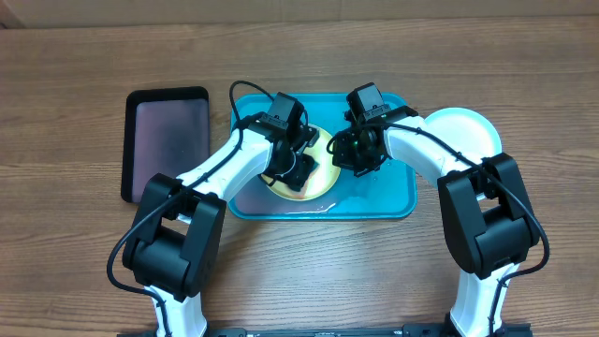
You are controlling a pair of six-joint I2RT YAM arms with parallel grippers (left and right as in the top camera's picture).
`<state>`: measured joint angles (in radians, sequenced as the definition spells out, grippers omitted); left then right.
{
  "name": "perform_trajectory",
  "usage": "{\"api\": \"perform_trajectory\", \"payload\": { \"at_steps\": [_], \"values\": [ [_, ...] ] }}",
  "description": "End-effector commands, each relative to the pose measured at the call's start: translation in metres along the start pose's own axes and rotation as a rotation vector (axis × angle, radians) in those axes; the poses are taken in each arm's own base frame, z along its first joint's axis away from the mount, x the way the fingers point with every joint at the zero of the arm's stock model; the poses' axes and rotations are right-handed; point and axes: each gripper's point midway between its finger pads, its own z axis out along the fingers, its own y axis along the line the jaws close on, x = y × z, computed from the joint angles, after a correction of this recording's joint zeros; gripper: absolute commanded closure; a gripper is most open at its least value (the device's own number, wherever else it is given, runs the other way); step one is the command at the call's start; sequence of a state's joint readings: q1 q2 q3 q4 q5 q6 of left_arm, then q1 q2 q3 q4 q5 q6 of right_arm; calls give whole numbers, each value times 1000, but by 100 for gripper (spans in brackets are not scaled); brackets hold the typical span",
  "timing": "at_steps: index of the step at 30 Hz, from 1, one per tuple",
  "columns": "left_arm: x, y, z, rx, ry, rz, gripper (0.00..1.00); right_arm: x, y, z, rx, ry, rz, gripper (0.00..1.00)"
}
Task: Clean dirty plates on tray and stack at the side
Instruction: 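Scrub the yellow plate with the sponge in the left gripper, then keep scrubbing the yellow plate while the right gripper holds its rim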
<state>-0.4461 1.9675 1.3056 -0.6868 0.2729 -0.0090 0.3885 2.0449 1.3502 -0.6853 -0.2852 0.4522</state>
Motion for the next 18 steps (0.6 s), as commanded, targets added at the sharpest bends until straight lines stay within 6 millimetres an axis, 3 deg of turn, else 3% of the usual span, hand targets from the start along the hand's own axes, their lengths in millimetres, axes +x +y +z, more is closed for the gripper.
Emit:
{"api": "perform_trajectory", "payload": {
  "at_steps": [1,5,9,15,18],
  "values": [
    [-17,-17,4,81,-73,60,96,10,-7,12,18,43,26,96],
    [-45,35,-3,-217,-207,-135,96,12,-8,12,23,51,29,96],
    [-51,77,-21,-461,-290,-270,96,12,-8,12,24,51,30,96],
    [-18,86,-20,-530,-166,-293,96,12,-8,12,24,51,30,96],
    [12,68,-10,-430,-6,-223,96,12,-8,12,23,51,29,96]
  ]
}}
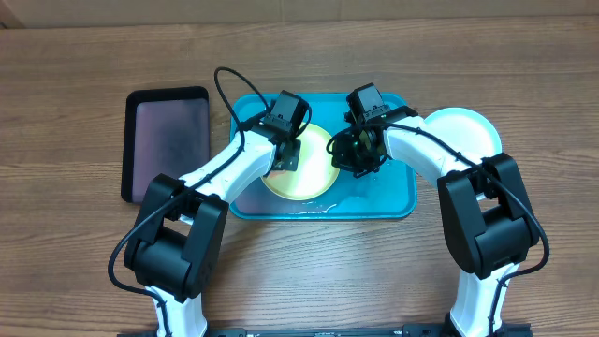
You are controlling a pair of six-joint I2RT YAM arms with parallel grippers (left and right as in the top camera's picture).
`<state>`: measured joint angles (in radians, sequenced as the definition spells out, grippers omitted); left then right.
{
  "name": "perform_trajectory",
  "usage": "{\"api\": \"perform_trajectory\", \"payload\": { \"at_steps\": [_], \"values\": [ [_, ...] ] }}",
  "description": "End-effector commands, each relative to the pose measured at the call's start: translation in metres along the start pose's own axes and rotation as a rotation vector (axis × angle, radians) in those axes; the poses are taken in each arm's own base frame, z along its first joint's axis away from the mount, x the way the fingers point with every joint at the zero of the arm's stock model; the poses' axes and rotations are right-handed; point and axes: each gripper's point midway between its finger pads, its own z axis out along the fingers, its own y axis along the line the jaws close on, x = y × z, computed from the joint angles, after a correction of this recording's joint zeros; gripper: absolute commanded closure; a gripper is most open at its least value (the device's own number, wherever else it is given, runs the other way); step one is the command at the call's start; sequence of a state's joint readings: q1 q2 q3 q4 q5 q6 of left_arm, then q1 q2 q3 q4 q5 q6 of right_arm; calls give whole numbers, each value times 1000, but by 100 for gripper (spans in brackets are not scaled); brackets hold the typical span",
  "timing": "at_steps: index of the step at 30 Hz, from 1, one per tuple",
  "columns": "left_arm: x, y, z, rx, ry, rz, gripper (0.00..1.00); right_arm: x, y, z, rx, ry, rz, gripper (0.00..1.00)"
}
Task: Clean dirty plates on tray and stack at the side
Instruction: 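Keep scrubbing the yellow plate while the right gripper holds its rim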
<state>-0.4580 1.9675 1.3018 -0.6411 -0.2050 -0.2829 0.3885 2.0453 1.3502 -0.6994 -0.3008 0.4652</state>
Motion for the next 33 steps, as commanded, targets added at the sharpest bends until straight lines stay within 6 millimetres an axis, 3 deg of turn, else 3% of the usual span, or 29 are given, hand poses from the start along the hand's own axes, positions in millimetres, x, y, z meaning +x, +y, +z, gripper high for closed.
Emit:
{"api": "perform_trajectory", "payload": {
  "at_steps": [1,4,6,10,13,14,16,21,23,28,30,33],
  "values": [
    [31,-10,1,72,128,96,96,7,-9,12,30,31,12,96],
    [59,-54,-14,382,221,310,96,7,-9,12,30,31,13,96],
    [67,-82,-30,591,221,395,96,7,-8,12,29,32,16,96],
    [50,-96,-33,652,141,391,96,9,-6,12,16,43,17,96],
    [22,-85,-20,530,59,281,96,13,-5,12,10,57,19,96],
    [3,-68,-10,397,2,189,96,14,-5,13,13,60,17,96],
    [-15,-44,-2,236,-58,82,96,15,-3,13,13,61,13,96],
    [-34,13,0,-94,-153,-46,96,15,-3,13,14,58,10,96],
    [-28,21,0,-134,-131,-39,96,14,-2,13,13,56,9,96],
    [16,27,1,-152,46,-14,96,13,-2,13,11,51,7,96],
    [34,16,1,-81,129,13,96,13,-2,13,10,51,7,96],
    [55,-29,-6,204,231,138,96,13,-2,13,10,51,7,96]
  ]
}}
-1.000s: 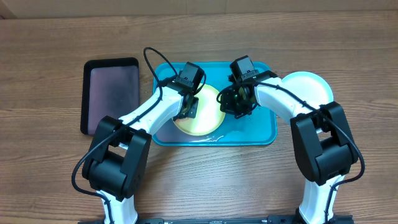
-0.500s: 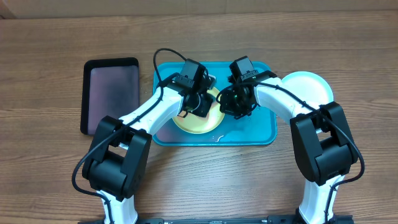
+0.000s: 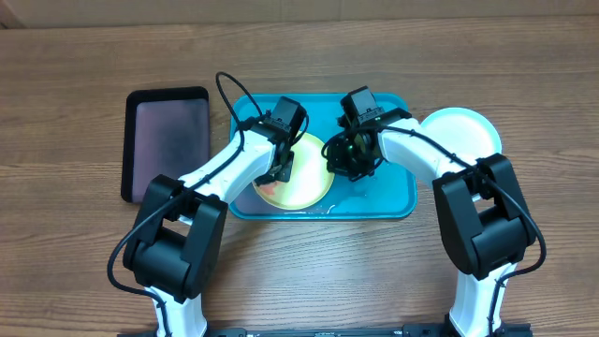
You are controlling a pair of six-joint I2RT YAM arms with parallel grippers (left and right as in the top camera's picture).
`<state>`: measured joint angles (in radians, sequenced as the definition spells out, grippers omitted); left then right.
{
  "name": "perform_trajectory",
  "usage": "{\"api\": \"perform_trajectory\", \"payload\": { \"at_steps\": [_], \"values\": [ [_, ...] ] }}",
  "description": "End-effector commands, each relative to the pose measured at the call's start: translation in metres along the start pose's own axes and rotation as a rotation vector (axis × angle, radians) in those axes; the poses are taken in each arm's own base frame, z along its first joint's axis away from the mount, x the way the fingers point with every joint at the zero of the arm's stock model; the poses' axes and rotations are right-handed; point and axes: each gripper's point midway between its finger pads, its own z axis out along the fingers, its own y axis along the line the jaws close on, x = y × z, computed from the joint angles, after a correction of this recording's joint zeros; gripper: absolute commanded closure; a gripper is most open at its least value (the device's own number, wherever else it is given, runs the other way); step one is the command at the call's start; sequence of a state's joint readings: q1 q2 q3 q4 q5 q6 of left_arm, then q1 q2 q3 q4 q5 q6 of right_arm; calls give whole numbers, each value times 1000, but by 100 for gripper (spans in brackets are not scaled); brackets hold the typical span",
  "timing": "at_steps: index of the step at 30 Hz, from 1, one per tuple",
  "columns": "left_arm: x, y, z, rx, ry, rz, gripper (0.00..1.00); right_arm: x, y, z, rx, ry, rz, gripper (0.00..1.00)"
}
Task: Clean dirty plates on tray and stack at the side
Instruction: 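Keep scrubbing the yellow plate while the right gripper holds its rim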
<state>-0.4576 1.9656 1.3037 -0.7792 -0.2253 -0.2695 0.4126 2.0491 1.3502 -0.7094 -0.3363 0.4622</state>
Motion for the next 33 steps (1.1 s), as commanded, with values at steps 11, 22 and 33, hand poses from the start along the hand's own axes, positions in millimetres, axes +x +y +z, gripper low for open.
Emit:
{"api": "perform_trajectory", "payload": {
  "at_steps": [11,22,33],
  "values": [
    [-24,-71,-11,389,-107,174,96,3,-14,9,39,22,32,96],
    [-41,1,1,-23,-173,-70,96,4,-14,9,40,23,32,96],
    [-26,-18,8,89,-116,-57,96,5,-15,9,43,28,34,96]
  ]
}}
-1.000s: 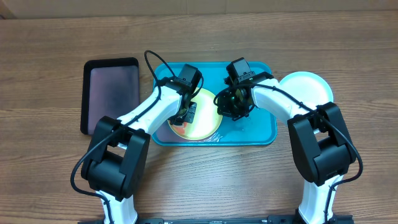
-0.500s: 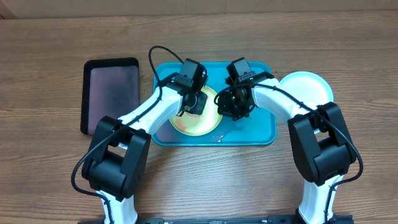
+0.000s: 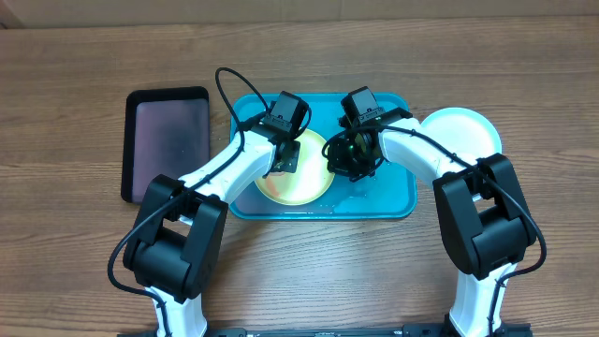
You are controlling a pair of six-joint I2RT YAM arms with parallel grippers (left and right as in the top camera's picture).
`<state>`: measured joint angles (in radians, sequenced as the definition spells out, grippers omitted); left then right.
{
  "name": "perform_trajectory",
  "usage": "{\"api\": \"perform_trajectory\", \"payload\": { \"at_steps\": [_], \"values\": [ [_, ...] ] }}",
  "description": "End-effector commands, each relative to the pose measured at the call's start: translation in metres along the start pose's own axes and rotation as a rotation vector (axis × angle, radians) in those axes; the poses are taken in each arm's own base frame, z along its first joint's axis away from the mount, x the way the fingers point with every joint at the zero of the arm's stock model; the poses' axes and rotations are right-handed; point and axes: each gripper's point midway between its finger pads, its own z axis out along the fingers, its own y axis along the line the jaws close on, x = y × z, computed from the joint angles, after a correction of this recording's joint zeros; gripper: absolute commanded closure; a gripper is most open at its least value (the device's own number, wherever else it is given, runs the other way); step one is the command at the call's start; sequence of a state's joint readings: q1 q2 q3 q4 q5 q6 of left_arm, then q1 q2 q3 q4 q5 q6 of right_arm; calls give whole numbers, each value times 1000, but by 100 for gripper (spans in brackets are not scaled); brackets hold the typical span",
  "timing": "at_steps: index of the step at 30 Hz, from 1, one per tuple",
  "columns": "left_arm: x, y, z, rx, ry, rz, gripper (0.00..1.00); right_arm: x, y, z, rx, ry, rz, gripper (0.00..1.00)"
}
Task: Clean dirty plates on tray and stack at the side
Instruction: 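Keep scrubbing the yellow plate while the right gripper holds its rim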
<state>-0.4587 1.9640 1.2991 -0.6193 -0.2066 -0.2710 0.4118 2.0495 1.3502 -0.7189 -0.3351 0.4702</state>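
Observation:
A yellow-green plate [image 3: 304, 183] lies on the blue tray [image 3: 393, 192], with a reddish smear near its left rim. My left gripper [image 3: 287, 157] is over the plate's upper left part, shut on what looks like a dark sponge [image 3: 289, 161] pressed on the plate. At the plate's right rim, my right gripper [image 3: 343, 157] appears shut on the edge, though the wrist mostly hides its fingers. A white plate [image 3: 463, 131] sits on the table to the right of the tray.
A black flat tray [image 3: 167, 140] lies on the wooden table to the left of the blue tray. Wet patches shine on the blue tray's floor near its front edge. Both arms reach in from the near side.
The left gripper with the sponge has shifted slightly up and to the right on the plate. The right gripper and the plate have barely moved.
At first the left gripper was over the middle of the plate, the right one at the plate's right rim. Then the left was at the plate's upper left. Later the plate and right gripper sat slightly further left, with the sponge low on the left side; now it is higher.

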Motion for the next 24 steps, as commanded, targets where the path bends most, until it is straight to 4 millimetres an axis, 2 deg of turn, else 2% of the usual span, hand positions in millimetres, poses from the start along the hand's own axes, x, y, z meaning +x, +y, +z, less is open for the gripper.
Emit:
{"api": "perform_trajectory", "payload": {
  "at_steps": [1,9,13,20,22,24],
  "values": [
    [12,-6,12,35,28,-28,96,3,-14,9,38,22,21,96],
    [49,-25,48,113,174,-28,96,4,-14,9,40,24,16,96],
    [61,-29,61,122,222,-31,96,4,-14,9,40,24,16,96],
    [55,-34,56,147,221,-34,96,4,-14,9,40,24,16,96],
    [46,-36,47,167,217,-40,96,4,-14,9,40,24,16,96],
    [29,-36,32,179,204,-50,96,4,-14,9,40,24,16,96]
  ]
}}
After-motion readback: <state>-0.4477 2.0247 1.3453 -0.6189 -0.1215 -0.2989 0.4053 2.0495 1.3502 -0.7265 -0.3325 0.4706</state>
